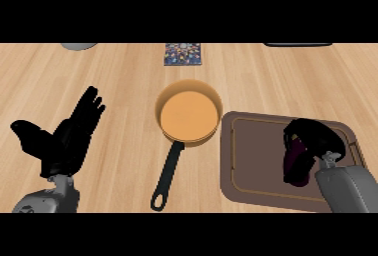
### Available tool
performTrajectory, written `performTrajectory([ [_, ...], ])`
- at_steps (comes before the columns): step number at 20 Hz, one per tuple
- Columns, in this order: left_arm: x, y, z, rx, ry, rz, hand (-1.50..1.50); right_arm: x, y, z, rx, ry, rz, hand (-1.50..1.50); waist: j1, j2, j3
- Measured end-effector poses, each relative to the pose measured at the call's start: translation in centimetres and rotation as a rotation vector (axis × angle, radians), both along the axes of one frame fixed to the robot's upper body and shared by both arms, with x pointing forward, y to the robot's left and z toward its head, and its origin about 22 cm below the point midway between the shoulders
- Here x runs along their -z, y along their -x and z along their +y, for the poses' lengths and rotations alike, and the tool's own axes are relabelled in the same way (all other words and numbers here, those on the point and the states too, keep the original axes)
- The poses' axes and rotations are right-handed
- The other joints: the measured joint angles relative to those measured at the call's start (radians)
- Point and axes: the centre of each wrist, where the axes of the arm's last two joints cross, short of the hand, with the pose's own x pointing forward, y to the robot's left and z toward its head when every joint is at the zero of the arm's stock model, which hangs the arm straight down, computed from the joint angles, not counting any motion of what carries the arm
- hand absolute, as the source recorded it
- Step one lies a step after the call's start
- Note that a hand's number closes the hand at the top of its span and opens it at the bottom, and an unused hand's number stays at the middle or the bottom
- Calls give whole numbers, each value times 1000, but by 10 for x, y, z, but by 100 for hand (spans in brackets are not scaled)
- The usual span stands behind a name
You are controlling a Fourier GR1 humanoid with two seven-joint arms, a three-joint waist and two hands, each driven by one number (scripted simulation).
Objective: Pick the eggplant from the tray and place it in the pot
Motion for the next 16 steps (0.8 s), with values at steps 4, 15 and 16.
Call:
performTrajectory([
  [4, 3, 3, 4, -23, -5, 16, 0, 3, 12, 35, 254, -19, -81, 150, -30, -13, 0],
  [15, 6, 5, 2, -7, -9, 17, 0, -83, 61, 130, 530, 54, -537, 150, -7, -14, 2],
  [16, 5, 4, 3, -6, -9, 16, 0, -92, 68, 138, 519, 45, -585, 150, -3, -13, 3],
])
